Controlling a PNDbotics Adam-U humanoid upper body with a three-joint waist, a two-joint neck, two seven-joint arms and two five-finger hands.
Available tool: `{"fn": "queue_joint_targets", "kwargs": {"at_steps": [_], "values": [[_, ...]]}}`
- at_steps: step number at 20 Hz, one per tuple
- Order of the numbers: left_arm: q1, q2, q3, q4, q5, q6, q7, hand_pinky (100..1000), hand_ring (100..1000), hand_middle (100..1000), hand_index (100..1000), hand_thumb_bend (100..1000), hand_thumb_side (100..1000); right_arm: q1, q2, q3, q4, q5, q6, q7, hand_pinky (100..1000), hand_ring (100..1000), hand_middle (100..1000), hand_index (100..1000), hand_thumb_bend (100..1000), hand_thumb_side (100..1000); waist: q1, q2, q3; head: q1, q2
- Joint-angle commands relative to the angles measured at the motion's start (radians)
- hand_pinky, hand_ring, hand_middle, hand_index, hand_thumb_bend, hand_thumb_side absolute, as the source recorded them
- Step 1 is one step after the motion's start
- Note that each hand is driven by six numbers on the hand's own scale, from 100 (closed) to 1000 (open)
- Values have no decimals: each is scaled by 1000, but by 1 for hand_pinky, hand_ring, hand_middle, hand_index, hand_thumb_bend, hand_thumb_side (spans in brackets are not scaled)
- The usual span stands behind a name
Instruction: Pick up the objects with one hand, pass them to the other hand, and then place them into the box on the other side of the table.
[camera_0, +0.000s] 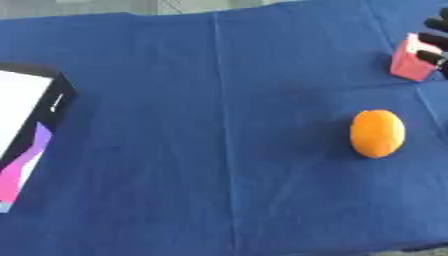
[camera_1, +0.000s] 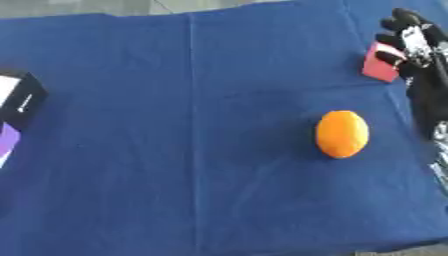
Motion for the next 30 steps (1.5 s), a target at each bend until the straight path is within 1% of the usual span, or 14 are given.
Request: {"fn": "queue_joint_targets", "kwargs": {"at_steps": [1, 3, 4, 7, 10, 13, 15, 18, 19, 22, 26, 27, 29, 30], "values": [[-1, 24, 9, -15, 0, -1, 3, 765, 744, 773, 915, 360, 890, -7, -115, -35, -19, 69, 84, 80, 892, 915, 884, 920, 100, 705, -4, -27, -4, -23, 1], [1, 25, 8, -14, 0, 0, 2, 765, 744, 773, 915, 360, 891, -12, -170, -53, -18, 126, 141, 164, 898, 918, 887, 922, 100, 662, -5, -28, -6, -40, 1], [1, 26, 8, -14, 0, 0, 1, 765, 744, 773, 915, 360, 891, -18, -198, -63, -14, 157, 160, 208, 902, 921, 889, 926, 100, 619, -5, -29, -8, -46, 0], [4, 28, 7, -13, -1, 0, 0, 765, 744, 773, 915, 359, 890, -43, -269, -80, 25, 236, 174, 347, 915, 933, 905, 938, 100, 577, -5, -32, -10, -57, 0], [7, 30, 5, -12, -1, 2, -1, 765, 744, 773, 914, 358, 891, -73, -338, -76, 94, 312, 153, 487, 930, 946, 916, 945, 100, 527, -5, -35, -10, -69, 0], [8, 31, 3, -11, -1, 3, -4, 765, 744, 773, 914, 356, 891, -107, -393, -56, 172, 398, 112, 625, 944, 957, 921, 943, 100, 469, -5, -37, -7, -83, -1], [8, 32, 0, -11, 0, 4, -6, 765, 744, 773, 914, 354, 891, -134, -416, -44, 226, 446, 81, 704, 952, 961, 911, 938, 100, 427, -5, -38, -3, -89, -4], [6, 35, -2, -11, -1, 6, -10, 765, 744, 773, 914, 352, 891, -180, -439, -24, 313, 494, 33, 821, 963, 968, 902, 939, 100, 318, -7, -38, 6, -99, -11], [6, 36, -3, -11, -1, 7, -11, 765, 744, 772, 913, 351, 890, -196, -442, -21, 340, 513, 19, 850, 965, 965, 890, 939, 100, 317, -8, -38, 9, -101, -13], [4, 38, -5, -12, -1, 8, -12, 765, 743, 773, 913, 350, 891, -239, -445, -13, 404, 591, -8, 896, 968, 963, 876, 941, 126, 323, -11, -36, 17, -105, -19], [-3, 38, -10, -13, 0, 10, -17, 765, 743, 772, 912, 349, 891, -289, -428, -1, 466, 697, -17, 892, 967, 962, 866, 940, 174, 300, -14, -30, 28, -110, -21], [-5, 38, -11, -13, 0, 10, -18, 765, 743, 772, 912, 349, 891, -299, -423, 2, 480, 716, -18, 888, 969, 963, 868, 942, 192, 288, -15, -29, 31, -110, -22], [-8, 38, -12, -14, -1, 11, -19, 765, 743, 772, 912, 348, 892, -312, -416, 7, 508, 758, -16, 880, 972, 967, 872, 956, 210, 202, -17, -24, 38, -112, -25], [-9, 38, -12, -14, 0, 12, -19, 765, 743, 772, 912, 347, 892, -317, -411, 7, 522, 777, -14, 876, 974, 970, 870, 960, 206, 213, -18, -22, 41, -114, -27]]}}
